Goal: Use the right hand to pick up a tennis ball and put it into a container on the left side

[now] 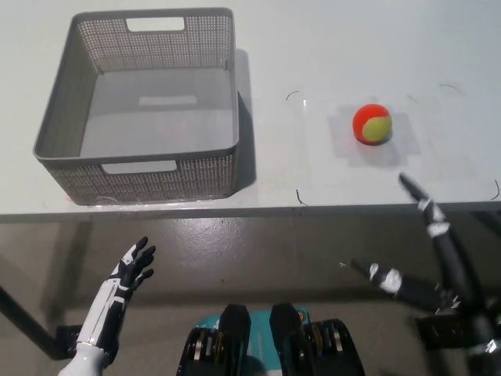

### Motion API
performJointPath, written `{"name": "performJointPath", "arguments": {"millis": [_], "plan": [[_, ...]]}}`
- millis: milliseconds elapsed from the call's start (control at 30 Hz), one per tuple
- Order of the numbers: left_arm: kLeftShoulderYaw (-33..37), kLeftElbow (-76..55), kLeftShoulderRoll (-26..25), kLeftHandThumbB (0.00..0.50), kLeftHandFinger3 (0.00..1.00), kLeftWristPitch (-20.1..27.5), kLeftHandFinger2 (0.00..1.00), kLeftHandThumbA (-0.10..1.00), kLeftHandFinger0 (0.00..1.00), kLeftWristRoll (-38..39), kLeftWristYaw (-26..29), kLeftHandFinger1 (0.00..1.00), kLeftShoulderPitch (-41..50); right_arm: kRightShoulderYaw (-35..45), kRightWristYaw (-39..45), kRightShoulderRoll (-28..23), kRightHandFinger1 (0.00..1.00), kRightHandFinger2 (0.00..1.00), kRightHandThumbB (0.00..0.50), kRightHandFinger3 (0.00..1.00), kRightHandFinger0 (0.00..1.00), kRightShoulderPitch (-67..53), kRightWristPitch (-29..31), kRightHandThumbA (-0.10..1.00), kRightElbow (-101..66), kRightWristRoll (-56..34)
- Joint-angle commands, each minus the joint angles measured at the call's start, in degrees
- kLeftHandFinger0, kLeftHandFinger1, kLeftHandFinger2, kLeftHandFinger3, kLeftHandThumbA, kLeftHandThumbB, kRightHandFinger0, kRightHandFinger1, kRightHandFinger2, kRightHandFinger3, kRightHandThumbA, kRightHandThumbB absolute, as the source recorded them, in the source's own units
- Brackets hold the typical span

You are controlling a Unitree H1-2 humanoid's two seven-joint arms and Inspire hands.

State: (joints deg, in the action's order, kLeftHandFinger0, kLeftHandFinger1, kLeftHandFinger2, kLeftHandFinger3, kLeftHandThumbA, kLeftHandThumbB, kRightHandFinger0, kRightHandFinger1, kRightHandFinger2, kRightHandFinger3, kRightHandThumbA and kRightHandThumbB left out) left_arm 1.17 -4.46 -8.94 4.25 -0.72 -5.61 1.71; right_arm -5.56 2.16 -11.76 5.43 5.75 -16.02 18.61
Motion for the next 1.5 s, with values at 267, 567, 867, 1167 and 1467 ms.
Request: {"name": "performJointPath", "arguments": {"millis": [267,567,867,1167,1467], "plan": [[0.1,-2.1,-1.1,0.136,1.00,1.5,1.00,1.00,1.00,-0.4,-0.9,1.00,-0.9,-0.6,12.4,-11.0,1.00,1.00,0.426,1.00,1.00,23.3,-21.9,1.00,-1.1,11.9],[0.2,-1.7,-1.5,0.148,1.00,1.8,1.00,1.00,1.00,-0.5,-1.3,1.00,-1.2,-5.0,18.6,-15.3,1.00,1.00,0.424,1.00,1.00,37.0,-29.4,1.00,8.9,14.4],[0.7,-1.6,-1.7,0.147,1.00,2.0,1.00,1.00,1.00,-1.1,-1.5,1.00,-1.0,-11.2,23.2,-15.8,1.00,1.00,0.465,1.00,1.00,47.0,-31.7,1.00,25.1,14.6],[0.6,-1.6,-1.8,0.145,1.00,2.3,1.00,1.00,1.00,-1.3,-1.7,1.00,-0.9,-16.4,21.8,-12.0,1.00,1.00,0.469,1.00,1.00,56.0,-29.0,1.00,44.8,15.2],[0.6,-1.9,-1.8,0.145,1.00,1.9,1.00,1.00,1.00,-1.4,-1.8,1.00,-1.1,-16.3,20.1,-8.4,1.00,1.00,0.479,1.00,1.00,62.3,-23.8,1.00,62.7,12.2]]}}
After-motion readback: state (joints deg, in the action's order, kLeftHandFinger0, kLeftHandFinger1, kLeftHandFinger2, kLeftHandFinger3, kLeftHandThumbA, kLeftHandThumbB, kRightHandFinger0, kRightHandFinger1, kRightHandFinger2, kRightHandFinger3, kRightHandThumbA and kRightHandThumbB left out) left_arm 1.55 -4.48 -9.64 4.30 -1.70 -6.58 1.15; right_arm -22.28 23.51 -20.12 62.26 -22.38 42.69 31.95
